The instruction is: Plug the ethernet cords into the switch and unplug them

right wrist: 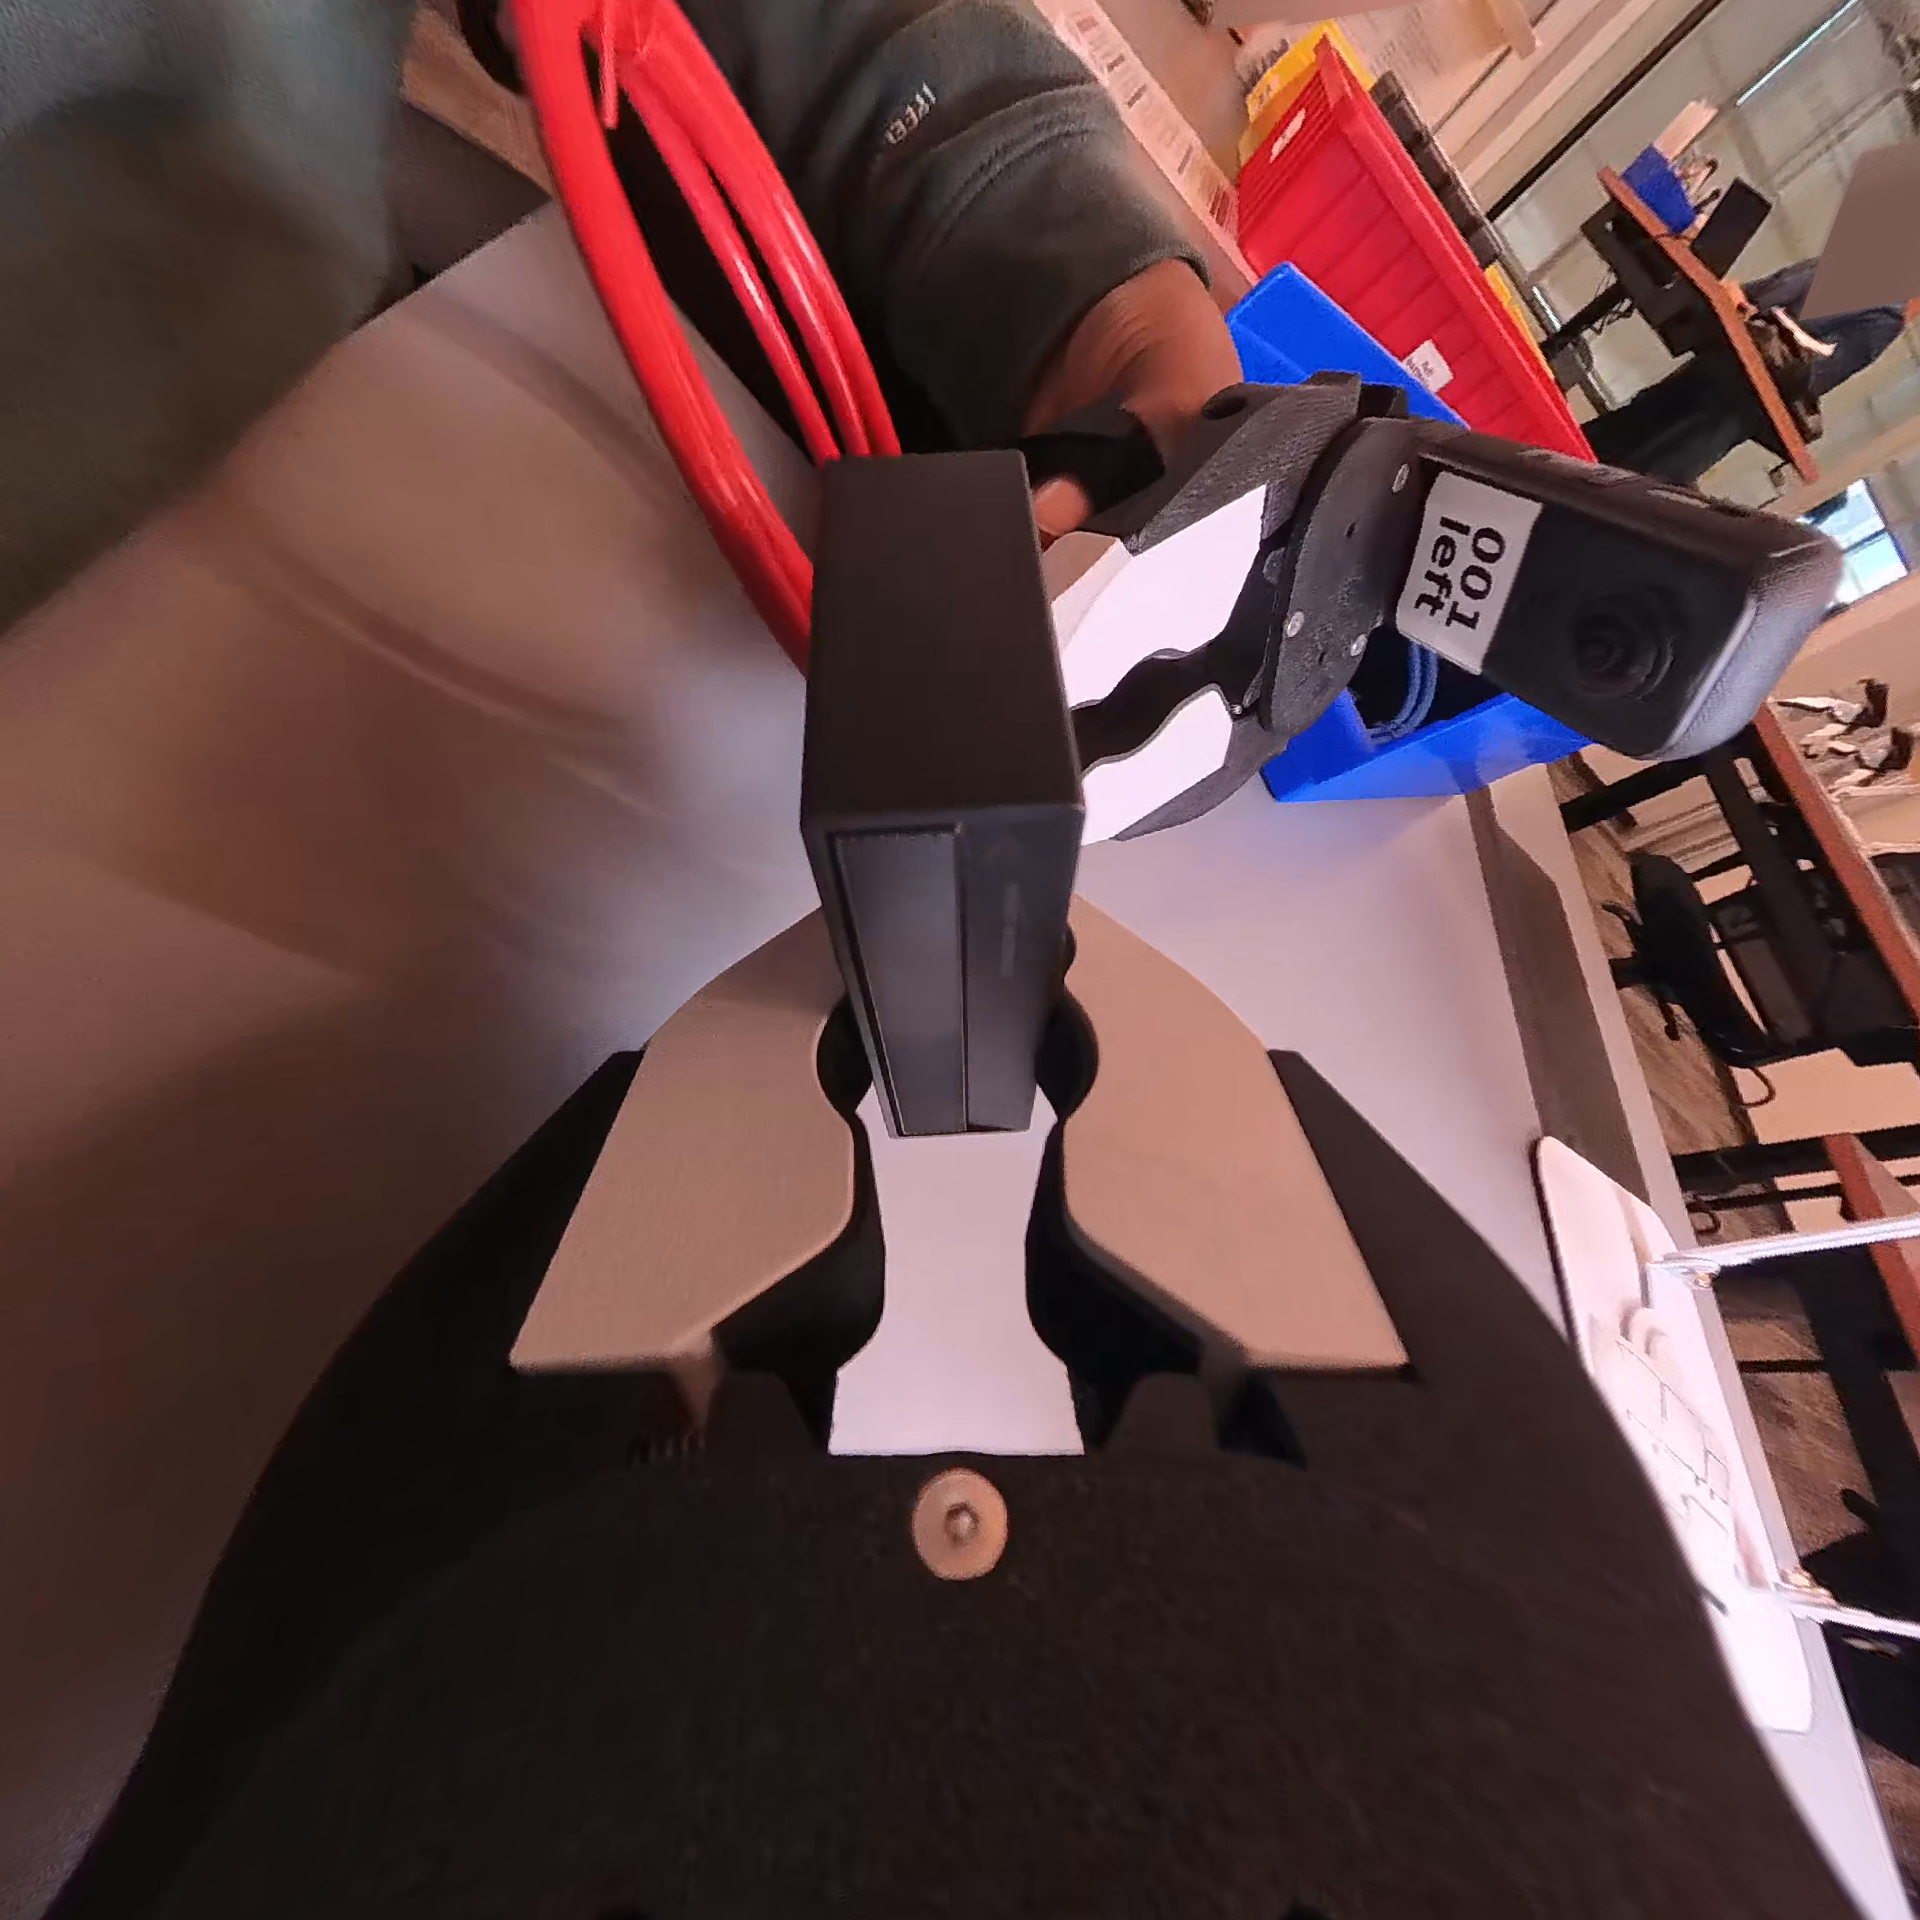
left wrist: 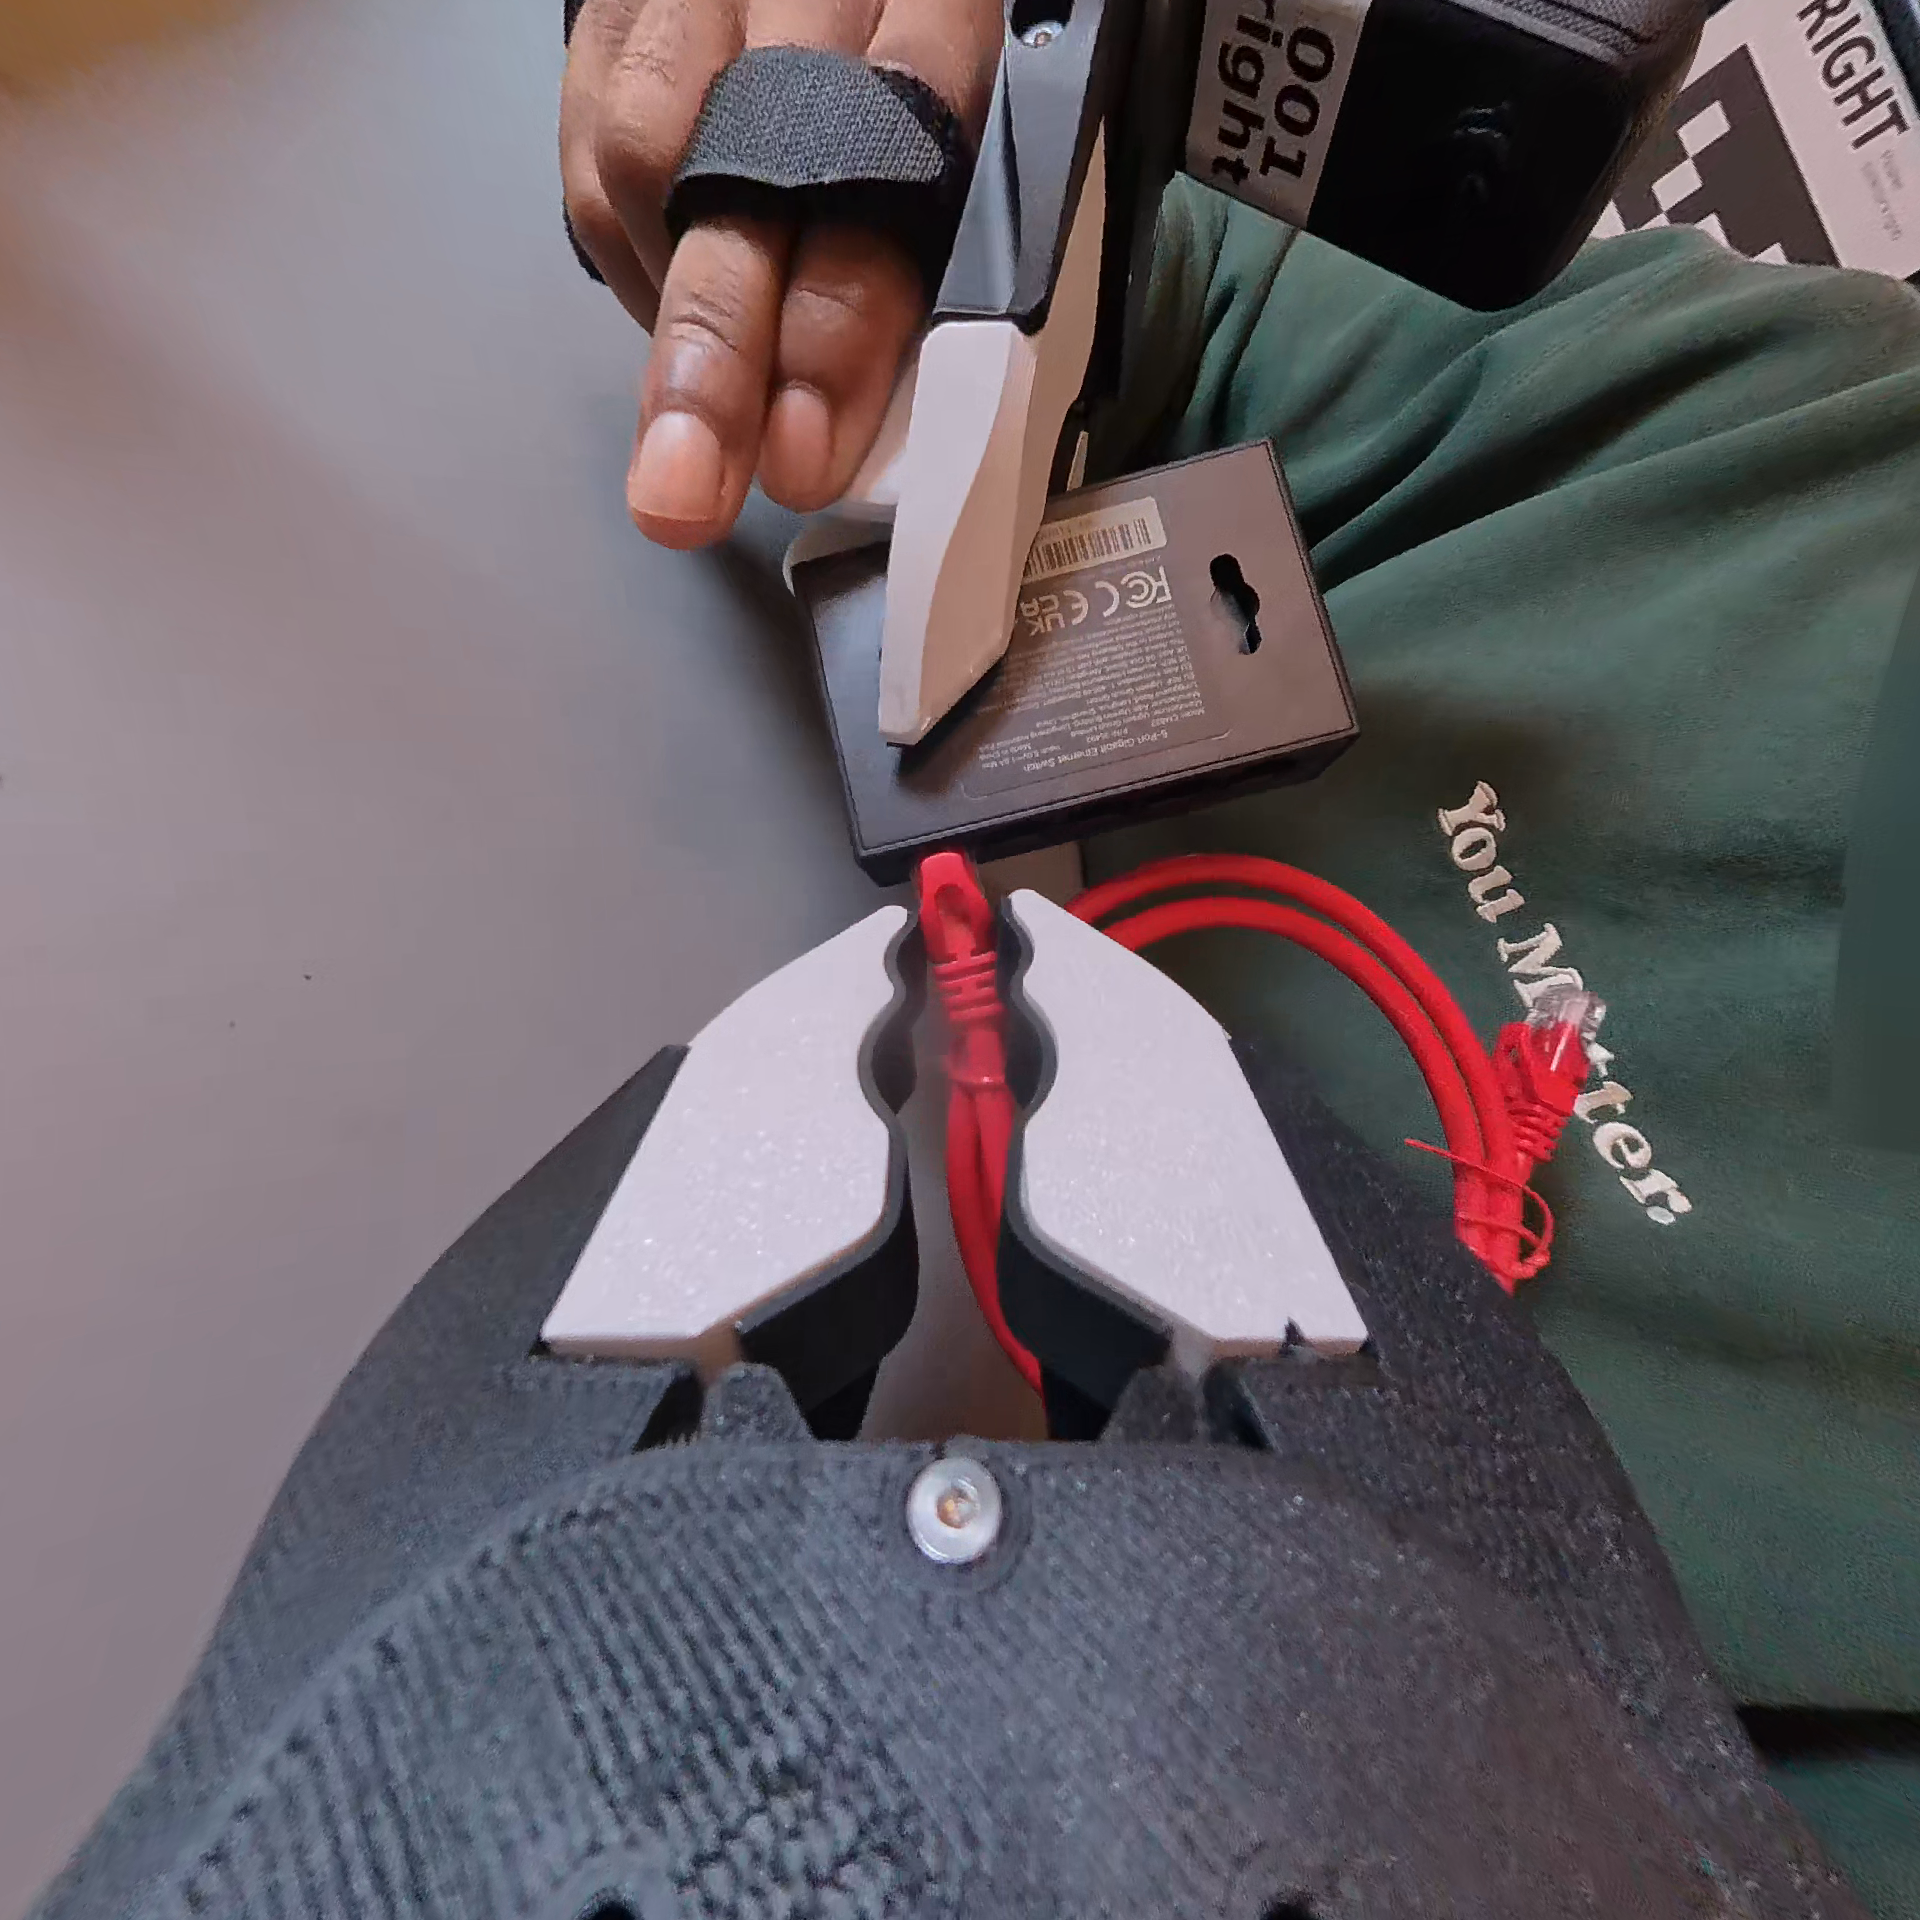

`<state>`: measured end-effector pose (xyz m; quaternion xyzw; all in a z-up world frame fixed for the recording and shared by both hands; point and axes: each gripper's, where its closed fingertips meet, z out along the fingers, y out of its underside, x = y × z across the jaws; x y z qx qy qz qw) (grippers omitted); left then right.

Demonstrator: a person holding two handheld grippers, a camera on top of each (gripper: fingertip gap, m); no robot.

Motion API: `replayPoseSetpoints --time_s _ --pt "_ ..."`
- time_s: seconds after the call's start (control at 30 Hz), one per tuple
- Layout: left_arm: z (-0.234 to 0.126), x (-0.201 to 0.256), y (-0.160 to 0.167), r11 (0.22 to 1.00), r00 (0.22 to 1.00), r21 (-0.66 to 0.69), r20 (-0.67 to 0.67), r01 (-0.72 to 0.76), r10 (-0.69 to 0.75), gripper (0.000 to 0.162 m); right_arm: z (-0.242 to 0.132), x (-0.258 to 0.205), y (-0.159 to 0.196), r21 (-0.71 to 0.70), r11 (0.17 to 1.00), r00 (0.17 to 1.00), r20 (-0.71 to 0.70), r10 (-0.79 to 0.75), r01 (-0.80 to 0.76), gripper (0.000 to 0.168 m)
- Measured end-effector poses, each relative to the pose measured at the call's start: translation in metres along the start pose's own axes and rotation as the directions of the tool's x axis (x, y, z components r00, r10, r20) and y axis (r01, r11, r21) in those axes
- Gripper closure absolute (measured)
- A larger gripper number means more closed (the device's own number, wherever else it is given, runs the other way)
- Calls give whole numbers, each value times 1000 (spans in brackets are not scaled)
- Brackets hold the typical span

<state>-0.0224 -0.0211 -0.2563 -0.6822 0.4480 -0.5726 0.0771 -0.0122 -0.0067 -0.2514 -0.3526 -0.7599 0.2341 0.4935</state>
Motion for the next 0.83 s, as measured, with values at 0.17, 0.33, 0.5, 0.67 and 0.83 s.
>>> replayPoseSetpoints --time_s 0.17,0.33,0.5,0.67,0.83 --pt "-8 -4 -10 998 999 64 41 -6 3 149 -2 12 3 -31 999 997 -76 -28 25 138" --pt "-19 -11 -17 992 995 122 91 18 -29 150 0 26 9 -107 992 981 -176 -86 68 138" --pt "-23 -14 -22 987 994 158 109 -4 -14 150 -1 31 13 -164 983 968 -221 -117 81 138" --pt "-58 -5 -47 945 961 267 247 -189 123 134 -10 41 10 -163 983 951 -282 -124 79 139" --pt "-205 -9 -73 854 593 242 799 -461 94 129 -26 64 7 -160 985 915 -383 -127 70 139"
